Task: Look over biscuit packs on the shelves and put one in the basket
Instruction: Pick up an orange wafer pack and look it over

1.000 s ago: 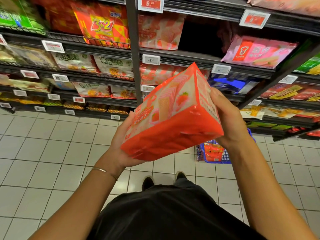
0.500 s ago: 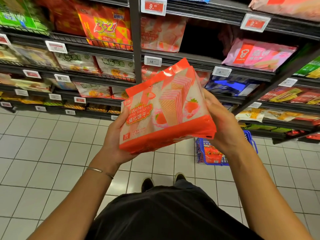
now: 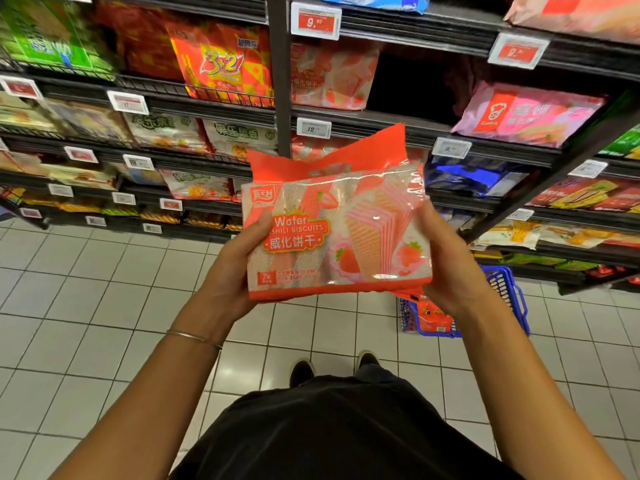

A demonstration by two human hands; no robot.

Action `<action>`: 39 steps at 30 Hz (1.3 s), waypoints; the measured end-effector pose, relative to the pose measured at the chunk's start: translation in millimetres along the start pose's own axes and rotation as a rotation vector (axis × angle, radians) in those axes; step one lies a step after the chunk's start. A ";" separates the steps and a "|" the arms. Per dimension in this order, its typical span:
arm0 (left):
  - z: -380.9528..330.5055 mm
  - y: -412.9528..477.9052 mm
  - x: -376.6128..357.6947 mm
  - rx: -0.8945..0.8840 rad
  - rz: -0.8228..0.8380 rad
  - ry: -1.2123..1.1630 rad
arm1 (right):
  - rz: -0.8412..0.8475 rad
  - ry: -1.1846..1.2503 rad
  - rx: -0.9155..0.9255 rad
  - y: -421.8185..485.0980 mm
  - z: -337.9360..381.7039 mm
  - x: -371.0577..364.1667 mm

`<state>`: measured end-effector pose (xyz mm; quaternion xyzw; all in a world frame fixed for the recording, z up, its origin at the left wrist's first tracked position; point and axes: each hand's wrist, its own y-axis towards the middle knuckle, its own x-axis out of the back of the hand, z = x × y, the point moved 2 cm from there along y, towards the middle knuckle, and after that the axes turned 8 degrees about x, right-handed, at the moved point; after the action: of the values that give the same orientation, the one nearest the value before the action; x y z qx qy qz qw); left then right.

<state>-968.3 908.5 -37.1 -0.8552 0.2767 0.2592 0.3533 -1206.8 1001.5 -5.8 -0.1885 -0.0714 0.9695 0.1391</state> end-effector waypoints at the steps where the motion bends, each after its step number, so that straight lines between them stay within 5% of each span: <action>1: -1.9 -0.5 0.6 -0.006 0.000 0.026 | -0.007 -0.019 -0.001 0.8 -2.1 0.0; 39: -9.6 6.7 -13.1 -0.144 -0.186 0.243 | -0.124 -0.001 -0.023 -3.2 -10.8 0.3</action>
<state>-979.7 901.1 -26.0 -0.9253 0.2176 0.1392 0.2777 -1202.1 1005.6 -15.3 -0.1846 -0.0942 0.9584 0.1965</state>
